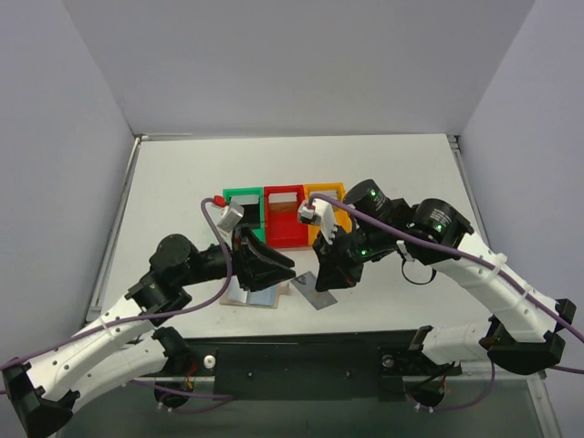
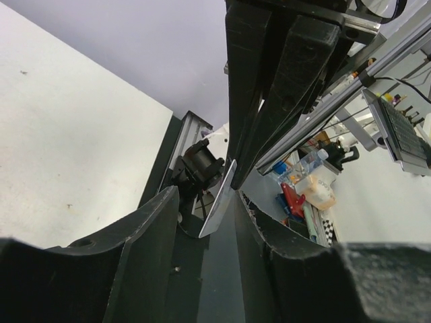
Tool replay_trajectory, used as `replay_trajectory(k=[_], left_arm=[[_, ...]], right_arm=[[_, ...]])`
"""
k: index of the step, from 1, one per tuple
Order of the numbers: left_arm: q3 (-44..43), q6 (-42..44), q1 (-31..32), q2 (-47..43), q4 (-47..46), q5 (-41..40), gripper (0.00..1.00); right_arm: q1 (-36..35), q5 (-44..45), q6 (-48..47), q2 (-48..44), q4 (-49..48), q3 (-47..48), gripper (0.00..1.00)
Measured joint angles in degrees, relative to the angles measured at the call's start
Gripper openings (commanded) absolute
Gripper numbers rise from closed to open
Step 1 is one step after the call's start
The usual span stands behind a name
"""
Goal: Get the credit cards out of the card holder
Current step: Place the credit card in the storage box.
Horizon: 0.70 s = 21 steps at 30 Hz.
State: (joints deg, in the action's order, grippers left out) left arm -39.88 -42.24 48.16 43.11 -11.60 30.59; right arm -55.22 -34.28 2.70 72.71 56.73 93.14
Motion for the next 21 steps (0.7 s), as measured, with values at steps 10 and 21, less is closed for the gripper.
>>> replay_trajectory(k=[10, 21], left_arm=[[-0.6, 2.8, 2.2, 1.6, 2.1, 1.4, 0.49], [-2.4, 5.6, 3.6, 3.1, 5.2, 0.9, 0.24]], right_arm=[[0.0, 0.1, -0.3, 1.2, 0.7, 1.1, 0.00], [-0.1, 0.4, -0.9, 2.3, 1.2, 1.9, 0.00]])
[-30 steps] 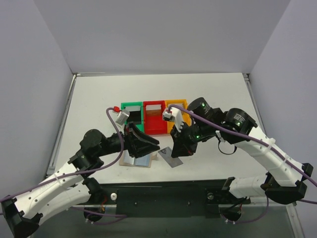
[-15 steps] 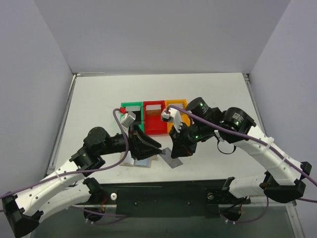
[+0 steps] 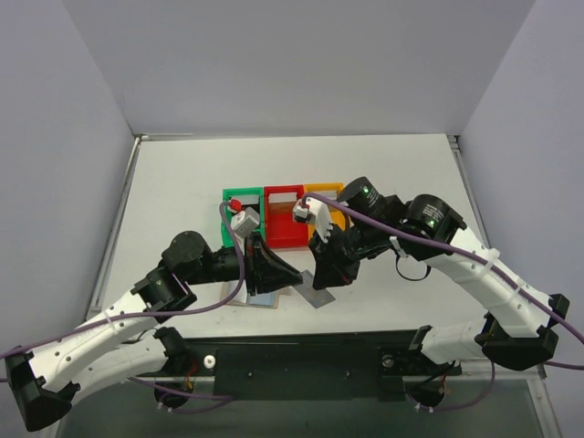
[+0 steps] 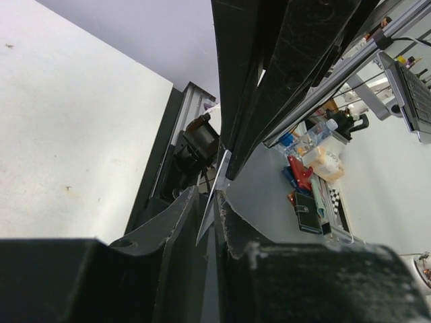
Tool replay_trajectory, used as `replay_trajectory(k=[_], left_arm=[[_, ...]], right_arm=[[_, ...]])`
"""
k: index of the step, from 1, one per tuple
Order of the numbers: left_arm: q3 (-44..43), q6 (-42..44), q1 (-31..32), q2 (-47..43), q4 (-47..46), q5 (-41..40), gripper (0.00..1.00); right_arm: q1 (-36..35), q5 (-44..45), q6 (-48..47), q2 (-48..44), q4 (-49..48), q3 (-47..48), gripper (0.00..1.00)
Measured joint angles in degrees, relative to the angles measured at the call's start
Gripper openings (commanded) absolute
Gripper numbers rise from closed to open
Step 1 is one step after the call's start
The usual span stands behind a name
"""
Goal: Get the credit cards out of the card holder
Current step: Place the credit card in the storage box.
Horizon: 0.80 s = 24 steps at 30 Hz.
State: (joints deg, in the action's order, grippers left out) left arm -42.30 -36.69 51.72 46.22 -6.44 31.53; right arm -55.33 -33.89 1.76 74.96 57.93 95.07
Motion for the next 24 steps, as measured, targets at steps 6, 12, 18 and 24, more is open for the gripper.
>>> replay_trajectory(k=[6, 12, 18, 24], left_arm=[[-0.1, 0.2, 0.1, 0.1, 0.2, 0.3, 0.12], [-0.1, 0.5, 0.3, 0.1, 0.1, 1.0, 0.00], [0.5, 0.0, 0.4, -0.7, -0.6, 0.2, 0.00], [2.9, -0.8, 0.4, -3.7, -3.8, -3.7, 0.00]], right_arm=[[-0.1, 0.3, -0.4, 0.0, 0.3, 0.0, 0.00], [-0.2, 0.6, -0.5, 0.0, 0.7, 0.0, 0.00], [-0.2, 0.9, -0.3, 0.3, 0.6, 0.4, 0.19], [-0.2, 1.1, 1.0, 1.1, 0.0, 0.9, 0.40]])
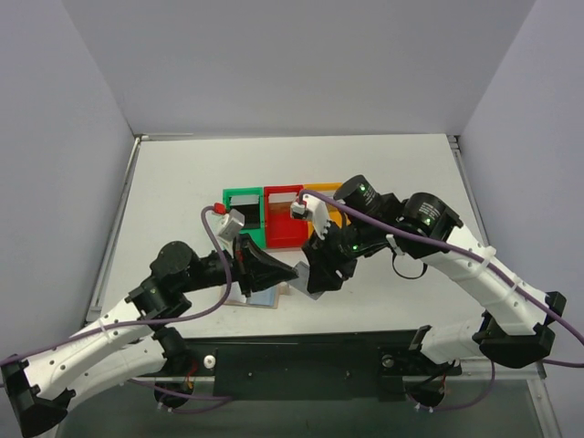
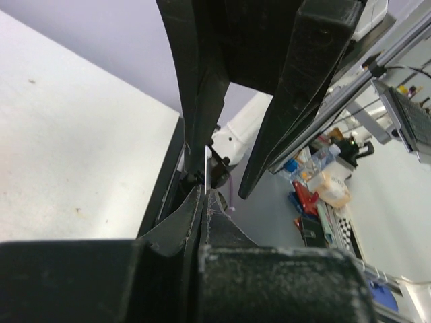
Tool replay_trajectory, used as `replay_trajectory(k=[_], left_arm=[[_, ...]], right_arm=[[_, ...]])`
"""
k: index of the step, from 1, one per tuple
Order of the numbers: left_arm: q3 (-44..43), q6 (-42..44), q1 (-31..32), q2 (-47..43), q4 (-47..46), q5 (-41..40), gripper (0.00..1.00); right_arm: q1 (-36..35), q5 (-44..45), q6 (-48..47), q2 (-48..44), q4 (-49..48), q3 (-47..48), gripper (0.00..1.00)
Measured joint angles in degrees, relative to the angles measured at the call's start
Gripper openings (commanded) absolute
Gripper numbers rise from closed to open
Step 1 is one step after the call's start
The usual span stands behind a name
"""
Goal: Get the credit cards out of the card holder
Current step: Place the credit card in the storage box.
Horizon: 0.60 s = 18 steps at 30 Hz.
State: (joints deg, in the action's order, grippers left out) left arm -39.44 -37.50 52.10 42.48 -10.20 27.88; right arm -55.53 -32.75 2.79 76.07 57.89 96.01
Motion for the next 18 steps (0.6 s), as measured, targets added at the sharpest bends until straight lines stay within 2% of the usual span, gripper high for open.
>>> replay_trajectory(k=[5, 13, 18], left_arm=[[4.0, -1.3, 0.0, -3.5, -4.7, -4.1, 0.00], [9.3, -4.6, 0.0, -7.0, -13.4, -10.0, 0.00], [11.9, -6.4, 0.0, -8.2, -17.1, -12.6, 0.00]], right_arm=[[1.5, -0.1, 1.9, -0.2, -2.4, -0.1, 0.36], [8.5, -3.4, 8.9, -5.4, -13.0, -6.6, 0.28], [9.7, -5.3, 12.2, -6.1, -18.1, -8.3, 0.25]])
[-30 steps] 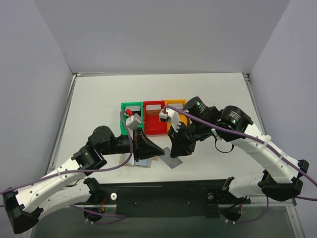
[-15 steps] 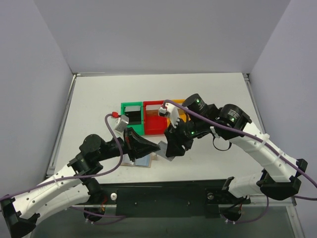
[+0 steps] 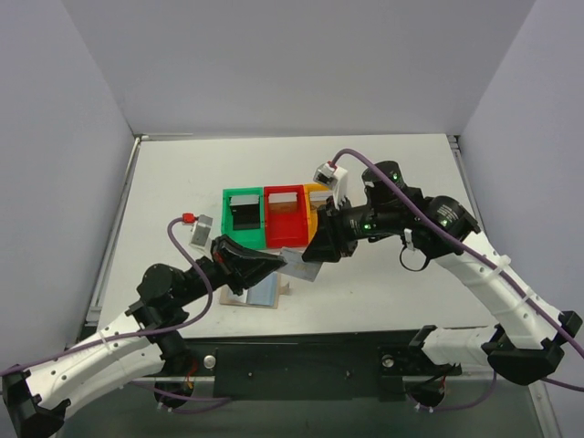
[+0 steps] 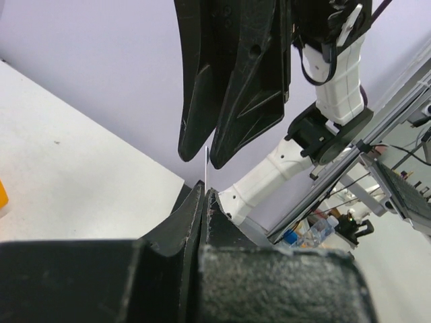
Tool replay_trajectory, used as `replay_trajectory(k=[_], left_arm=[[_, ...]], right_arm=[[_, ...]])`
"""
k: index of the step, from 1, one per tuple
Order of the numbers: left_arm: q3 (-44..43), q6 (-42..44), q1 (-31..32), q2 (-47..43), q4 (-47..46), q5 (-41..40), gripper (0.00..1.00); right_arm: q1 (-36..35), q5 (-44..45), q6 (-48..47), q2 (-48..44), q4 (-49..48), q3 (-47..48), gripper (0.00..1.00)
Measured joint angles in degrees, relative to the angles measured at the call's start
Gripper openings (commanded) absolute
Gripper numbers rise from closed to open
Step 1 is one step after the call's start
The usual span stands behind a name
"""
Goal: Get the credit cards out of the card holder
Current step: Place the credit card in the storage box.
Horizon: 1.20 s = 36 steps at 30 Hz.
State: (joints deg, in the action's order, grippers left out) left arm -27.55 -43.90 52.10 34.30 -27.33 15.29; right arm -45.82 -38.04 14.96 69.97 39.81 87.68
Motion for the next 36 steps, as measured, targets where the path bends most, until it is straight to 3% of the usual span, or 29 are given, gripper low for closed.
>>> replay_trajectory(k=[9, 13, 16, 18, 20, 22, 24, 30, 36], left_arm=[[0.0, -0.9, 0.0, -0.2, -2.8, -1.7, 0.00], [0.0, -0.9, 0.0, 0.1, -2.8, -1.7, 0.00], [0.0, -1.0, -0.1, 0.3, -2.3, -2.1, 0.00], [0.0, -1.0, -0.1, 0.3, -1.5, -2.7, 0.11], [-0.3, -0.8, 0.0, 0.2, -0.3, -3.1, 0.15], [-1.2, -0.7, 0.0, -0.1, 1.9, -3.4, 0.41], [-1.7, -0.3, -0.1, -0.3, 3.8, -4.1, 0.53], [-4.5, 1.6, -0.9, -2.5, 15.5, -9.4, 0.59], [-6.1, 2.9, -1.2, -11.3, 27.8, -19.2, 0.60]], right_arm=[[0.0, -3.1, 2.2, 0.1, -3.7, -0.6, 0.12], [0.0, -4.2, 2.6, 0.1, -3.8, -0.6, 0.00], [0.0, -5.0, 2.6, 0.1, -3.7, -0.6, 0.00], [0.0, -5.1, 2.5, 0.1, -3.7, -0.6, 0.00], [0.0, -5.1, 2.0, 0.2, -3.5, -0.6, 0.00], [0.1, -5.0, 1.4, 0.5, -3.0, -0.3, 0.00], [0.5, -5.1, 0.9, 1.0, -2.3, 0.4, 0.00], [1.3, 2.8, -5.0, 1.0, 0.7, 2.3, 0.00], [1.3, 15.5, -16.8, 0.6, 1.5, 1.7, 0.00]])
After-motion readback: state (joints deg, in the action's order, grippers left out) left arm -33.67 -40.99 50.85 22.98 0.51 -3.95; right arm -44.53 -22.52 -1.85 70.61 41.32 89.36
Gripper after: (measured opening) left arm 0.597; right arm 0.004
